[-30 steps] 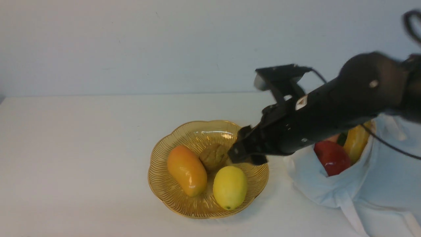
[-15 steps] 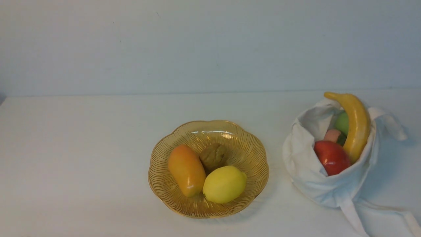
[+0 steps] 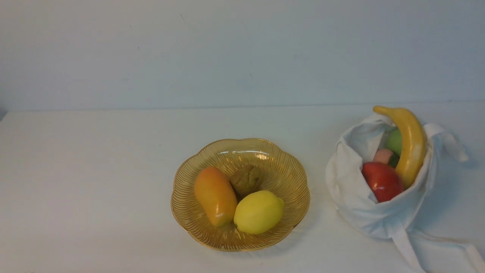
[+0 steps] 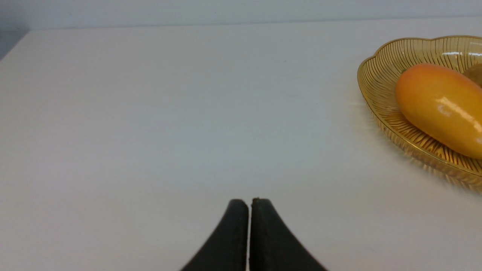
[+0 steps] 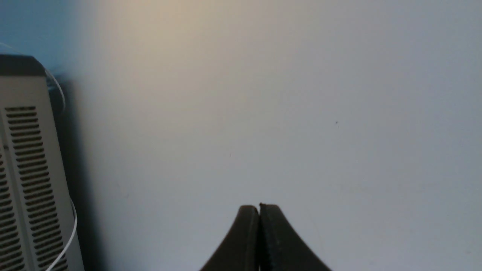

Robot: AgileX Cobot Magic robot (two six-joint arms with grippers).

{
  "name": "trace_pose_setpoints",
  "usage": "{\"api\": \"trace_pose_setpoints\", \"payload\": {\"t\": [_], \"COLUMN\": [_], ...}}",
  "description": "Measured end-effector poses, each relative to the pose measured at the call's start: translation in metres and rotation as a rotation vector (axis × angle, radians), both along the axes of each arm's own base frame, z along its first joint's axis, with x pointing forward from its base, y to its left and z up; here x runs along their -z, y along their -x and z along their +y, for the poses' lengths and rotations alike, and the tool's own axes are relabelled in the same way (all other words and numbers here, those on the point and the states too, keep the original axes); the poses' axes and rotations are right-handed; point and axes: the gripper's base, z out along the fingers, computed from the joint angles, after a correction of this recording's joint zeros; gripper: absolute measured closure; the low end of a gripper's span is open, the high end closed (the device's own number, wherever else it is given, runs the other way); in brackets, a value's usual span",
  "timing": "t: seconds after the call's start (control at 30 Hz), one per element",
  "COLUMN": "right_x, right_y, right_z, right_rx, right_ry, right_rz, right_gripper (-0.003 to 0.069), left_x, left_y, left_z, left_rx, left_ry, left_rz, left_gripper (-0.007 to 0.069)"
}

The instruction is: Take the fruit out of the cloth bag on the white table and place them on a plate.

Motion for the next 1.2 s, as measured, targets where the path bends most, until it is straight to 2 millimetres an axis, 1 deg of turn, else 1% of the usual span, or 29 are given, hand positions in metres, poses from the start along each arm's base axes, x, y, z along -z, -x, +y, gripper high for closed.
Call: {"api": "trace_pose_setpoints", "payload": {"t": [0.03,0.1,0.2,0.37,0.47,0.53,0.57,0.6,0.63,0.67,0.7,0.77,0.8,0.83,0.87,0.9,0.97,1.2], "right_x": [0.002,0.012,0.015,0.022,0.035,0.050,0.050,0.065,0.071,0.087,0.087,0.121,0.128,0.141,0.143,0.149,0.151,0.152], "right_y": [-0.001,-0.006,-0.007,-0.011,-0.016,-0.023,-0.023,-0.028,-0.031,-0.035,-0.035,-0.042,-0.043,-0.044,-0.044,-0.044,-0.043,-0.043], "right_z": [0.000,0.003,0.004,0.004,0.006,0.006,0.006,0.005,0.004,0.003,0.002,-0.001,-0.002,-0.005,-0.005,-0.007,-0.008,-0.009], "right_rx": [-0.001,-0.001,0.010,0.077,0.117,0.187,0.196,0.265,0.290,0.334,0.342,0.413,0.431,0.464,0.464,0.485,0.505,0.513], "right_ry": [-0.002,0.002,0.030,0.183,0.270,0.299,0.299,0.308,0.310,0.309,0.307,0.309,0.310,0.318,0.320,0.327,0.330,0.344], "right_rz": [-0.002,0.008,0.004,-0.026,-0.012,0.038,0.038,0.099,0.125,0.185,0.186,0.306,0.337,0.411,0.421,0.487,0.517,0.521], "right_gripper": [0.0673,0.0673,0.0673,0.0673,0.0673,0.0673,0.0673,0.0673,0.0673,0.0673,0.0673,0.0673,0.0673,0.0673,0.0673,0.0673,0.0673,0.0673], "left_x": [0.000,0.000,0.000,0.000,0.000,0.000,0.000,0.000,0.000,0.000,0.000,0.000,0.000,0.000,0.000,0.000,0.000,0.000], "left_y": [0.000,0.000,0.000,0.000,0.000,0.000,0.000,0.000,0.000,0.000,0.000,0.000,0.000,0.000,0.000,0.000,0.000,0.000], "left_z": [0.000,0.000,0.000,0.000,0.000,0.000,0.000,0.000,0.000,0.000,0.000,0.000,0.000,0.000,0.000,0.000,0.000,0.000], "left_rx": [0.000,0.000,0.000,0.000,0.000,0.000,0.000,0.000,0.000,0.000,0.000,0.000,0.000,0.000,0.000,0.000,0.000,0.000], "left_ry": [0.000,0.000,0.000,0.000,0.000,0.000,0.000,0.000,0.000,0.000,0.000,0.000,0.000,0.000,0.000,0.000,0.000,0.000], "left_rz": [0.000,0.000,0.000,0.000,0.000,0.000,0.000,0.000,0.000,0.000,0.000,0.000,0.000,0.000,0.000,0.000,0.000,0.000], "left_gripper": [0.0632,0.0632,0.0632,0.0632,0.0632,0.0632,0.0632,0.0632,0.0632,0.0632,0.0632,0.0632,0.0632,0.0632,0.0632,0.0632,0.0632,0.0632]}}
